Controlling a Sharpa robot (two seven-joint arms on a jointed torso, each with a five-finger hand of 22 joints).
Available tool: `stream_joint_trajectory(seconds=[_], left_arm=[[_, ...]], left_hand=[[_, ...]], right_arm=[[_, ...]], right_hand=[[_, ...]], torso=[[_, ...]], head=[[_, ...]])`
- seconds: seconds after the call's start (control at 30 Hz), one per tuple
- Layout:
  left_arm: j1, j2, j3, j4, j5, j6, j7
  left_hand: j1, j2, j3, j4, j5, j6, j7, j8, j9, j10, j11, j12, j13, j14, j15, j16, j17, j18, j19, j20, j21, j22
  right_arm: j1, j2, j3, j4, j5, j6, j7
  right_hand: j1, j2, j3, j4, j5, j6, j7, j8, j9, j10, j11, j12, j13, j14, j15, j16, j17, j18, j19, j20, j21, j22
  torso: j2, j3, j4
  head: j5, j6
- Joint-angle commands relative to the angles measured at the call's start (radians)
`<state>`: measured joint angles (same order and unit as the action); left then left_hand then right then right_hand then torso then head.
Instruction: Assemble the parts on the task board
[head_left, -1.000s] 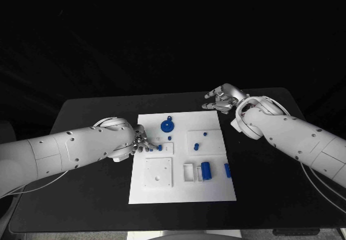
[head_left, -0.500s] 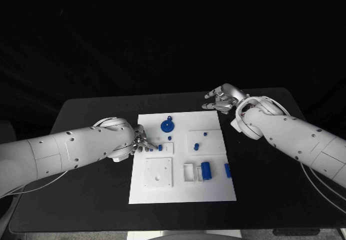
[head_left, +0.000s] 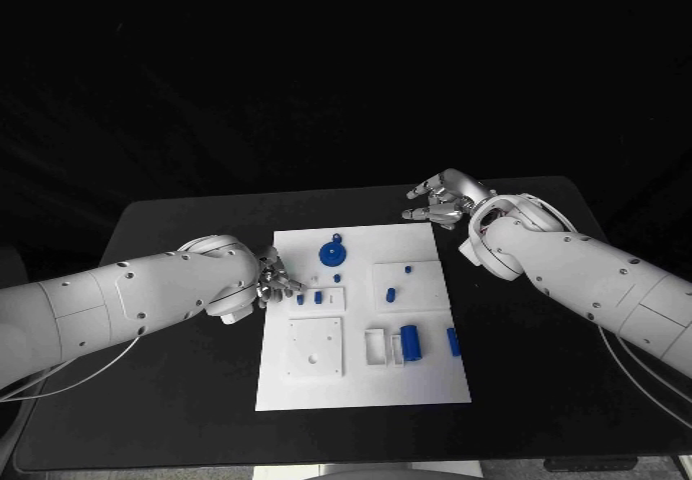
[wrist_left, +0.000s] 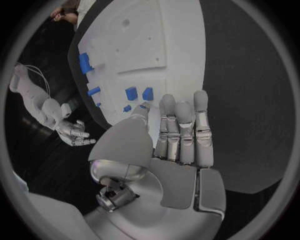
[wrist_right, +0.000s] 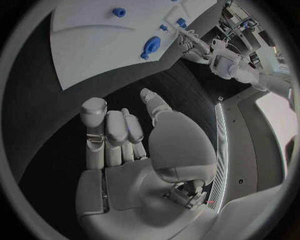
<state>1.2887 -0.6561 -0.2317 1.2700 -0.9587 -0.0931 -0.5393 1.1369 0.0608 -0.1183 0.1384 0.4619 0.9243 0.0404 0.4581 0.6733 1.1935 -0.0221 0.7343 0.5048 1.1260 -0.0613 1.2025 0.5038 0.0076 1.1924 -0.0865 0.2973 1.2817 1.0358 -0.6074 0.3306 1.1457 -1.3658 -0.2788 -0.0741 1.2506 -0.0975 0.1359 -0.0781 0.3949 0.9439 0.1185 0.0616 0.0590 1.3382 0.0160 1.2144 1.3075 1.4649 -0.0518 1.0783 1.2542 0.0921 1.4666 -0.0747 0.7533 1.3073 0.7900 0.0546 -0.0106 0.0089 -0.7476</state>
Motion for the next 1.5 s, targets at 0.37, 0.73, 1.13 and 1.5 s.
stream_joint_trajectory(seconds=[0.37,0.73,1.13,1.5], left_arm=[[0.003,-0.017,0.004,0.002,0.307,-0.105,0.172],[0.004,-0.012,0.005,0.01,0.134,-0.326,0.499],[0.004,0.018,0.003,0.012,-0.146,-0.399,0.67],[0.003,0.074,0.002,-0.031,-0.326,-0.323,0.639]], left_hand=[[-0.041,-0.126,0.05,0.036,-0.243,-0.108,0.065,-0.012,-0.55,-0.073,0.055,-0.073,-0.203,-0.034,0.038,0.034,-0.053,0.047,0.022,0.043,-0.087,0.038],[0.31,-0.032,0.25,-0.382,-0.192,0.167,0.069,-0.271,-0.605,0.049,0.064,-0.507,-0.442,-0.03,0.037,-0.036,-0.092,0.064,-0.043,0.034,0.024,0.056],[0.29,-0.062,0.276,-0.419,-0.246,0.246,0.062,-0.394,-0.597,0.075,0.084,-0.675,-0.445,0.007,0.048,-0.073,-0.094,0.094,-0.105,0.05,0.174,0.047],[0.246,-0.107,0.301,-0.377,-0.318,0.162,0.064,-0.396,-0.609,-0.054,0.116,-0.676,-0.446,0.037,0.07,-0.096,-0.096,0.111,-0.06,0.078,0.112,0.009]], right_arm=[[-0.005,-0.001,0.0,-0.001,-0.007,0.001,0.006],[-0.007,-0.005,0.0,-0.003,-0.007,-0.002,0.009],[-0.008,-0.006,0.0,-0.005,-0.003,-0.01,0.017],[-0.008,-0.005,0.0,-0.004,0.0,-0.01,0.02]], right_hand=[[-0.01,-0.001,0.0,0.007,0.012,0.0,0.001,-0.002,0.001,-0.002,-0.003,-0.005,0.006,0.001,-0.004,-0.007,-0.002,0.018,0.03,0.001,-0.007,0.087],[-0.01,0.0,0.002,0.006,0.014,0.001,0.001,-0.002,0.001,-0.002,-0.003,-0.006,0.005,0.001,-0.004,-0.009,-0.004,0.018,0.03,0.001,-0.009,0.086],[-0.012,0.001,0.006,0.006,0.016,-0.006,0.002,-0.003,0.0,-0.008,-0.003,-0.015,-0.001,-0.001,-0.004,-0.018,-0.01,0.019,0.028,0.001,-0.021,0.084],[-0.015,0.001,0.008,0.007,0.018,-0.004,0.002,-0.002,0.0,-0.009,-0.004,-0.02,-0.006,-0.001,-0.005,-0.024,-0.013,0.019,0.028,0.001,-0.027,0.083]], torso=[[0.0,-0.0001,0.0011],[0.0,-0.0003,0.0],[0.001,-0.0009,-0.0007],[0.002,-0.0006,-0.0009]], head=[[-0.006,0.004],[-0.009,0.012],[-0.014,0.023],[-0.015,0.028]])
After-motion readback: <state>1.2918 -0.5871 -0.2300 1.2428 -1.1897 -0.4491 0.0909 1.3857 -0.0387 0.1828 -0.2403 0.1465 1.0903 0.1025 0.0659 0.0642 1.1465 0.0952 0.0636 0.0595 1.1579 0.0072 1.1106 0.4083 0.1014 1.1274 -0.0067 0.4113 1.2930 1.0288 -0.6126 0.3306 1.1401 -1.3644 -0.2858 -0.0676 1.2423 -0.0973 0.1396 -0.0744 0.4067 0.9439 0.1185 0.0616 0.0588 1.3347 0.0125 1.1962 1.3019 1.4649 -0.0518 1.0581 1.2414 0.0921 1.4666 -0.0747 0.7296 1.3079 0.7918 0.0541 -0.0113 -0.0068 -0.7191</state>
